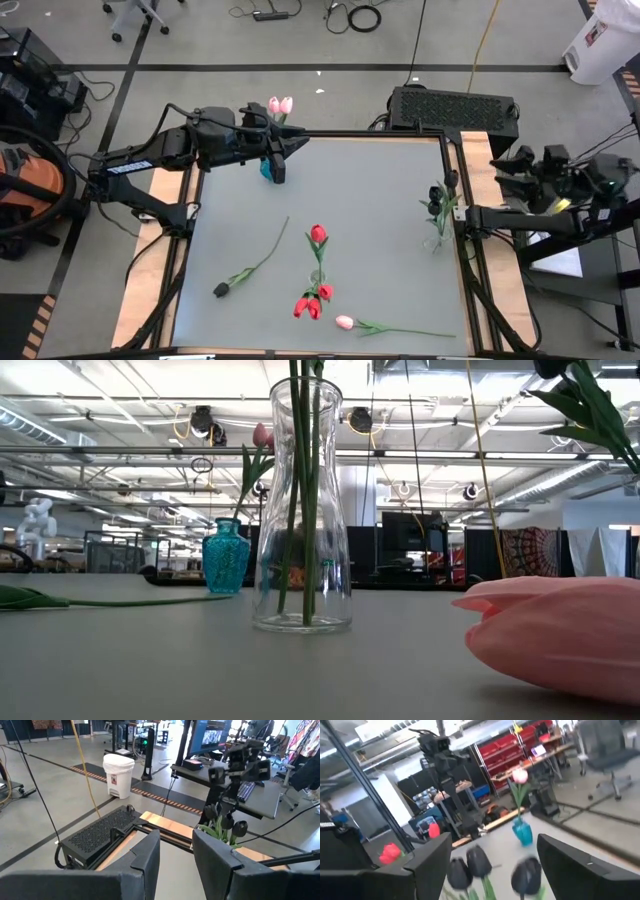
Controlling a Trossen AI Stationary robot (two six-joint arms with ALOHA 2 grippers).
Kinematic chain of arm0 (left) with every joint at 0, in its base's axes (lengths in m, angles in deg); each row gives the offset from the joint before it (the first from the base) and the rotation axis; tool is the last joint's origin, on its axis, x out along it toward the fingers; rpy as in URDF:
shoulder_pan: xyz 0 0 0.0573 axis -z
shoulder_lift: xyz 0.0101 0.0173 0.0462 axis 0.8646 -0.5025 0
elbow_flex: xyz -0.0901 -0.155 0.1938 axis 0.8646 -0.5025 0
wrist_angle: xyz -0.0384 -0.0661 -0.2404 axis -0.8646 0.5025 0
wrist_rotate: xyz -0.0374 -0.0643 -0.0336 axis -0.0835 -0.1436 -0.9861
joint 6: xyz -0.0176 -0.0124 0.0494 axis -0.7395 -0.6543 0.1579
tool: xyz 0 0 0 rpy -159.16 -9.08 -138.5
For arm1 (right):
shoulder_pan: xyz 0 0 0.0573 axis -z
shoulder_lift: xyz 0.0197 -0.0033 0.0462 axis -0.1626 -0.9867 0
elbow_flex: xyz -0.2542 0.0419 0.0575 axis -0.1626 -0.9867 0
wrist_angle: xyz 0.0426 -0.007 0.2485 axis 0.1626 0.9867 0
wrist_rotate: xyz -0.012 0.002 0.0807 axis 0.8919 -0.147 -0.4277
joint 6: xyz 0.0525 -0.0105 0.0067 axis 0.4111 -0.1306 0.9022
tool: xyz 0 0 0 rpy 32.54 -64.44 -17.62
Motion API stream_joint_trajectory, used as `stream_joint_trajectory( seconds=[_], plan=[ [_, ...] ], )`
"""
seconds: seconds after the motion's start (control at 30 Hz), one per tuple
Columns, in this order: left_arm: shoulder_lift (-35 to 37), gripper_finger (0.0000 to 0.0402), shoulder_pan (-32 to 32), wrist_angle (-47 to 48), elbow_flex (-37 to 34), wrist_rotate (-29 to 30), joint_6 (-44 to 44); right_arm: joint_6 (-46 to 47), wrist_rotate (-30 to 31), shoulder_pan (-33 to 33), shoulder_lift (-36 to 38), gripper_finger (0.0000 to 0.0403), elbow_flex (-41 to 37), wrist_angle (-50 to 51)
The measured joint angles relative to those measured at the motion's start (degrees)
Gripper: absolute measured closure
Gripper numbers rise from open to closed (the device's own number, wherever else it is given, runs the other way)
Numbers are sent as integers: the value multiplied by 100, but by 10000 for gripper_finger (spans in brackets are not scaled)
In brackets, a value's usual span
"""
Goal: Sort flowers into vase by color
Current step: Put the pink flower into the blue vase
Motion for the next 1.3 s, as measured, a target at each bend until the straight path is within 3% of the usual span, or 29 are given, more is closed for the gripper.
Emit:
stream_joint_trajectory(
  seconds=[0.27,0.67,1.0,1.3],
  plan=[
    [2,278,0,100,0,2,2,-867,-87,0,-1443,117,795,-245],
    [2,278,-1,343,-2,2,3,-1296,-1412,-3,-3778,118,2135,-286],
    [4,278,0,570,-2,2,7,-1120,-2411,-52,-4806,118,2350,-778],
    [4,278,-2,678,-2,2,9,-997,-2561,-1035,-5520,118,2354,-1669]
  ],
)
